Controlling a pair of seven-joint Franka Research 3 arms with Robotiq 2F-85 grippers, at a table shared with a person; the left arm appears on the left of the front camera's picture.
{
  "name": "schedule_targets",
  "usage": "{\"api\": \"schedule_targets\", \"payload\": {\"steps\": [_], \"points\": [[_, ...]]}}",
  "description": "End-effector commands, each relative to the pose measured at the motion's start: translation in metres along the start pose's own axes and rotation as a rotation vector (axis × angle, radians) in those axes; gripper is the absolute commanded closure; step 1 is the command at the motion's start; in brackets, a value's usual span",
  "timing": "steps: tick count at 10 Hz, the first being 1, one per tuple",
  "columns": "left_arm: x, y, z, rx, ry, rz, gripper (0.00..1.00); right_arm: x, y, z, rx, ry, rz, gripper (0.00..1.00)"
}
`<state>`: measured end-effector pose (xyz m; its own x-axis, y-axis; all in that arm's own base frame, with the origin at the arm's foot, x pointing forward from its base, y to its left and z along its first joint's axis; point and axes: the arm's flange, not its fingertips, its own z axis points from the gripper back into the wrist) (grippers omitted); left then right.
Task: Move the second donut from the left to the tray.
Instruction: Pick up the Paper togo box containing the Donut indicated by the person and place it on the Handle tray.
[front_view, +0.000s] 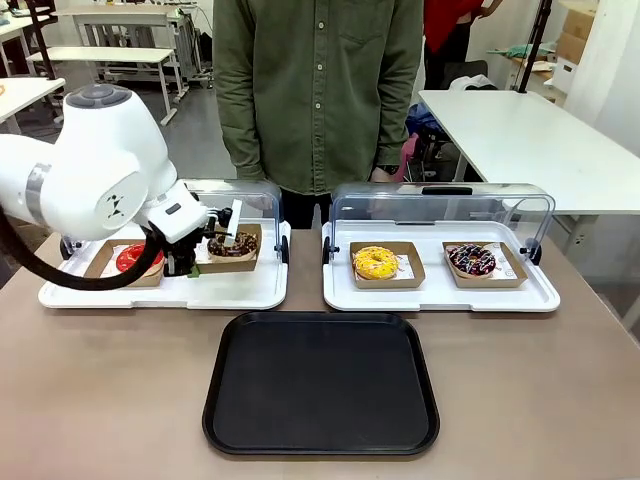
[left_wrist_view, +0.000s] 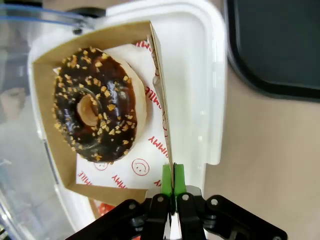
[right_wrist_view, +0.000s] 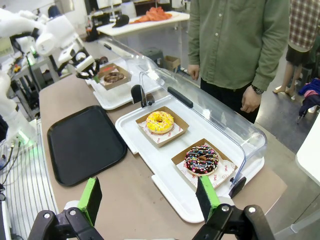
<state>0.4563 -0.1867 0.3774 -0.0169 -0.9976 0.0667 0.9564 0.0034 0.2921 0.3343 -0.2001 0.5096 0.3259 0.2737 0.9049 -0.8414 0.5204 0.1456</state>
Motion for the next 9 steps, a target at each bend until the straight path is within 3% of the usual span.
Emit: {"api": "schedule_targets", "payload": {"steps": [1,5,9], "points": [[0.005,-0.033,0.012,0.029,0.016,0.039,0.98,0.003,-0.002,0.001,0.001,-0.026,0.027,0.0],[0.033,-0.094,0.03,0.053,0.002,0.071,0.98,0.003,-0.002,0.001,0.001,-0.026,0.027,0.0],[0.084,-0.143,0.026,0.033,-0.032,0.087,0.98,0.003,-0.002,0.001,0.001,-0.026,0.027,0.0]]}}
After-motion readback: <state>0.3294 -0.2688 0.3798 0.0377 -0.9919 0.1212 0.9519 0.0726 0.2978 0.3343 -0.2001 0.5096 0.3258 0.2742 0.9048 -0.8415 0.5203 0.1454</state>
